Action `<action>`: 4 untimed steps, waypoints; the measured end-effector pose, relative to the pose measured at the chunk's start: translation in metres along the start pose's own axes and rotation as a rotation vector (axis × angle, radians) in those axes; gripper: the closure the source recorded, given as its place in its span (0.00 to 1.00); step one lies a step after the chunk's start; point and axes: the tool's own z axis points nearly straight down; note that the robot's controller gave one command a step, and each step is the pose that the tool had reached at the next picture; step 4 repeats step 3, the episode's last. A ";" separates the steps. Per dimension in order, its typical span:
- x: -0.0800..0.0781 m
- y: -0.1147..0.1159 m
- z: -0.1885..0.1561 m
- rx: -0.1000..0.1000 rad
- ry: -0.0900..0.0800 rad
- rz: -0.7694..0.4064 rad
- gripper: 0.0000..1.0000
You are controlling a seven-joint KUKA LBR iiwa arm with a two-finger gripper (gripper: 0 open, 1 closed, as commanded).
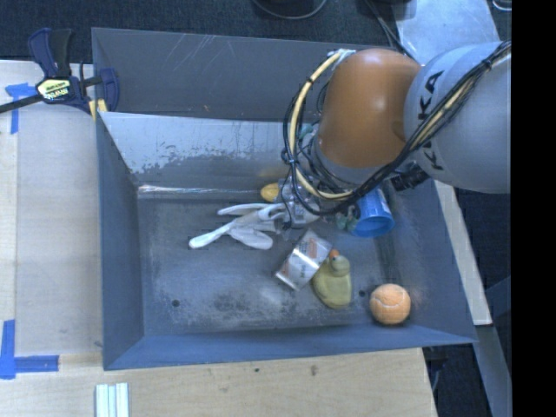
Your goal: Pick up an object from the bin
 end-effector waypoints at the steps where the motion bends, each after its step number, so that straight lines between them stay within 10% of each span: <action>1: -0.004 -0.007 0.016 -0.002 -0.017 0.004 1.00; 2: 0.003 -0.007 0.038 0.001 0.012 0.008 1.00; 4: 0.001 -0.010 -0.025 0.000 -0.002 -0.003 1.00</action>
Offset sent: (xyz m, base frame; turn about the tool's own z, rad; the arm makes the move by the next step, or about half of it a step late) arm -0.0002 -0.0027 0.0400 0.0158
